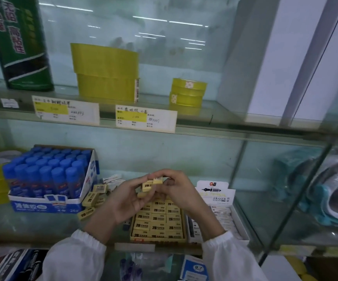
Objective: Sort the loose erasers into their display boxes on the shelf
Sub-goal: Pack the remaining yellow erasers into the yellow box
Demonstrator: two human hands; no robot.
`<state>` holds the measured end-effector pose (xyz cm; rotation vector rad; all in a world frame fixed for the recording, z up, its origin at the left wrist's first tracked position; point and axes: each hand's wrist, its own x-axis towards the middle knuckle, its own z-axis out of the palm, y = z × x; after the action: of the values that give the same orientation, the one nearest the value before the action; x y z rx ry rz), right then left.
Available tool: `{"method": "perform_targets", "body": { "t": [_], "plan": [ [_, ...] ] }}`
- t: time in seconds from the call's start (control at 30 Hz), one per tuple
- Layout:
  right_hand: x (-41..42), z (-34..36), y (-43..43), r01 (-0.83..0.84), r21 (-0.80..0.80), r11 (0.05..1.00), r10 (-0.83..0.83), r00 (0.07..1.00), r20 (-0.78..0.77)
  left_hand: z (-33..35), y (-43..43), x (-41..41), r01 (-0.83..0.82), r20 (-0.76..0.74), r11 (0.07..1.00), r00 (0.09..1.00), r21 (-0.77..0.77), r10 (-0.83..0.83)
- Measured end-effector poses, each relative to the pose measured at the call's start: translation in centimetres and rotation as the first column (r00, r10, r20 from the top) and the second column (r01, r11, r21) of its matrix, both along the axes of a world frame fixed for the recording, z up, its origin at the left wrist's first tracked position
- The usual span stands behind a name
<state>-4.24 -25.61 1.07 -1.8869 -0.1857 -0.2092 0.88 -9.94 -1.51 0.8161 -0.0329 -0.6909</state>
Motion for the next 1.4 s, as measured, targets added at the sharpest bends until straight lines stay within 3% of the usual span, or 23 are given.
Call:
{"method": "perform_targets", "body": {
  "t": [0.13, 0.27, 0.53, 0.7, 0.8, 1.07, 1.4],
  "plan": [
    [-1.0, -2.2, 0.1, 0.140, 0.154, 0.978, -0.148, 0.988, 0.043, -0.8, 0.7, 0.4, -0.040, 0.108, 0.998, 0.994, 0.050, 0.034],
    [-2.3, -4.6, 0.5, 0.302, -0.046, 0.952, -0.299, 0.952, 0.065, -1.5, 1.9, 1.0, -0.198, 0.157, 0.978, 0.970, 0.058, 0.187],
    [-2.2, -4.8, 1.0, 0.200, -0.246, 0.949, -0.203, 0.979, 0.013, -2.2, 2.6, 0.5, -0.251, 0.180, 0.950, 0.959, 0.183, 0.219],
    [-2.3, -4.7, 0.3, 0.180, -0.040, 0.983, -0.182, 0.982, -0.051, -2.4, 2.5, -0.1, -0.266, 0.240, 0.943, 0.947, 0.202, 0.215],
    [-2.2, -4.9, 0.4, 0.221, -0.048, 0.974, -0.223, 0.974, -0.045, -2.6, 2.4, -0.4, -0.322, 0.260, 0.933, 0.926, 0.160, 0.275],
    [-2.8, -4.3, 1.0, 0.106, 0.192, 0.976, -0.073, 0.983, -0.169, -2.8, 2.3, -0.5, -0.363, 0.268, 0.919, 0.911, 0.158, 0.314],
    [-2.7, -4.4, 0.6, 0.107, 0.192, 0.976, -0.084, 0.989, -0.121, -3.2, 2.2, -0.4, -0.389, 0.316, 0.902, 0.893, 0.188, 0.319]
  ]
}}
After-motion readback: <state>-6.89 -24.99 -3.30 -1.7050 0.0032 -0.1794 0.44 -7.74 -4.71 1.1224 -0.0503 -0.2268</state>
